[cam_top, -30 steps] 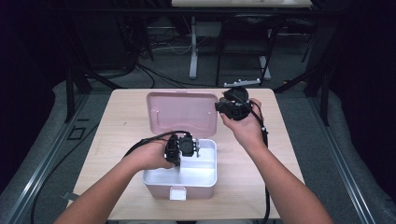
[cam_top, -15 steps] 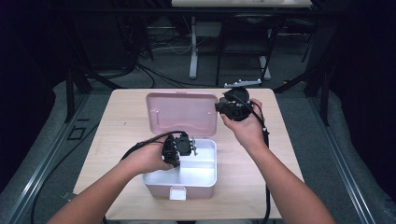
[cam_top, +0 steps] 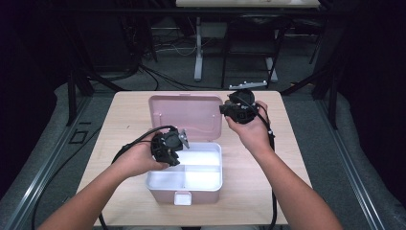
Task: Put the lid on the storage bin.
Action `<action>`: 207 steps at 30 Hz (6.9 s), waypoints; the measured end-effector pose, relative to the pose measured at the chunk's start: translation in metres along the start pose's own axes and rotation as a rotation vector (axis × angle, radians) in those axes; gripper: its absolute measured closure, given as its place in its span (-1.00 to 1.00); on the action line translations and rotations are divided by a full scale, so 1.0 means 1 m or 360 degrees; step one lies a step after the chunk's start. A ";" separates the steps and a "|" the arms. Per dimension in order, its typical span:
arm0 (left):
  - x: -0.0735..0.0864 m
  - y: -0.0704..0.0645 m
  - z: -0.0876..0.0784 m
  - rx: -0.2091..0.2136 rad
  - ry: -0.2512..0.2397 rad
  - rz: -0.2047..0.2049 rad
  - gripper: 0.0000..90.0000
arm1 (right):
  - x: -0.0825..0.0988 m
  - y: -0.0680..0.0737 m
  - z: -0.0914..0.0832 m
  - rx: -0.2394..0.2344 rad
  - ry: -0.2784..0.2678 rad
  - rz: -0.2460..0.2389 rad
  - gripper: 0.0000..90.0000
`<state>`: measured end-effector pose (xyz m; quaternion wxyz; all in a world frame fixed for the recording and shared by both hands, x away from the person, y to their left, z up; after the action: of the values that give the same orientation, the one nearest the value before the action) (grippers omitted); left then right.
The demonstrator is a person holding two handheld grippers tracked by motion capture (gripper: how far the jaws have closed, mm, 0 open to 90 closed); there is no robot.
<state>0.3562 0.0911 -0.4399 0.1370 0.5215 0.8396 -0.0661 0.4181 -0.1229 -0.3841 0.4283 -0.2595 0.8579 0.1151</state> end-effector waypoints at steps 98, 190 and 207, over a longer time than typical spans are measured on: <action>0.076 0.037 -0.074 -0.0413 -0.1273 -0.0710 0.67 | 0.036 0.039 -0.051 -0.0157 -0.0336 -0.0161 0.45; 0.158 -0.033 -0.006 -0.0270 -0.1243 -0.0708 0.62 | 0.173 0.072 -0.070 -0.0293 -0.0372 -0.0211 0.45; 0.165 -0.033 0.000 -0.0233 -0.1206 -0.0767 0.63 | 0.179 0.069 -0.067 -0.0316 -0.0309 -0.0206 0.43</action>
<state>0.2576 0.2175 -0.4901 0.4518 0.2393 0.8301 -0.2228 0.2457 -0.1552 -0.4872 0.4879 -0.3430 0.7784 0.1960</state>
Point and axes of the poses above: each handheld gripper's, and its own axes: z roughly forward along the jaws, x roughly out of its underside, y roughly to its left, the point moved 3 cm from there along z, roughly forward along the jaws, and after that the axes turned 11 degrees about -z, right-handed, at the moved point
